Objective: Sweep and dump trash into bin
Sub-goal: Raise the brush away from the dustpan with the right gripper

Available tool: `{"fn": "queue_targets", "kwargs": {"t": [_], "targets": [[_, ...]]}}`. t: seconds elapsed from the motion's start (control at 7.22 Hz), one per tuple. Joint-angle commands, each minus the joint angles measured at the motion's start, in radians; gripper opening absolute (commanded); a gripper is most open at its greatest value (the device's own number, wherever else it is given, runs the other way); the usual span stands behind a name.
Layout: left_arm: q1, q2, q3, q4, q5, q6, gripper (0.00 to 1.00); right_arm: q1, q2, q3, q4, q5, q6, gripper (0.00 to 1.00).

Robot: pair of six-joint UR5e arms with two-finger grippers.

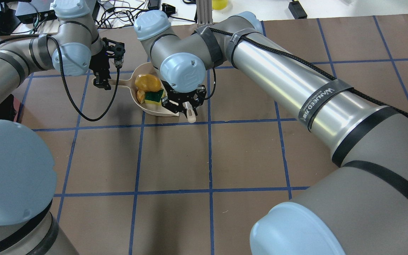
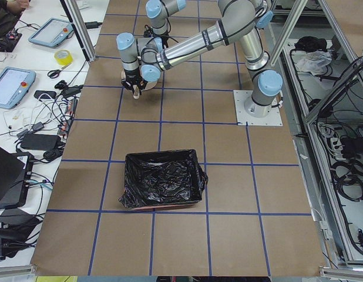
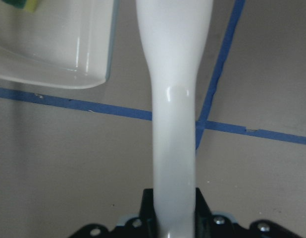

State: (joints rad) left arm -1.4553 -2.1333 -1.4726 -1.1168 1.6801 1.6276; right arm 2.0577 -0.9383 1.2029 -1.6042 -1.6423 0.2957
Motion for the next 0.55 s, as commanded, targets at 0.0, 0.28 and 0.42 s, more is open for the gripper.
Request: {"fn": "queue_targets", "kwargs": {"t": [0.0,0.28,0.42], "targets": [[0.01,-0.001,0.0,0.002,-0.011,0.009,0.0,-0.04,-0.022,0.006,0.059,-0.037,-0.038,0.14],[0.019,-0.001,-0.002,0.002,-0.042,0.014,0.0,-0.086,-0.039,0.021,0.102,-0.043,-0.082,0.14],[0.021,0.003,0.0,0.002,-0.051,0.015,0.0,-0.159,-0.075,0.041,0.134,-0.044,-0.101,0.14]]}}
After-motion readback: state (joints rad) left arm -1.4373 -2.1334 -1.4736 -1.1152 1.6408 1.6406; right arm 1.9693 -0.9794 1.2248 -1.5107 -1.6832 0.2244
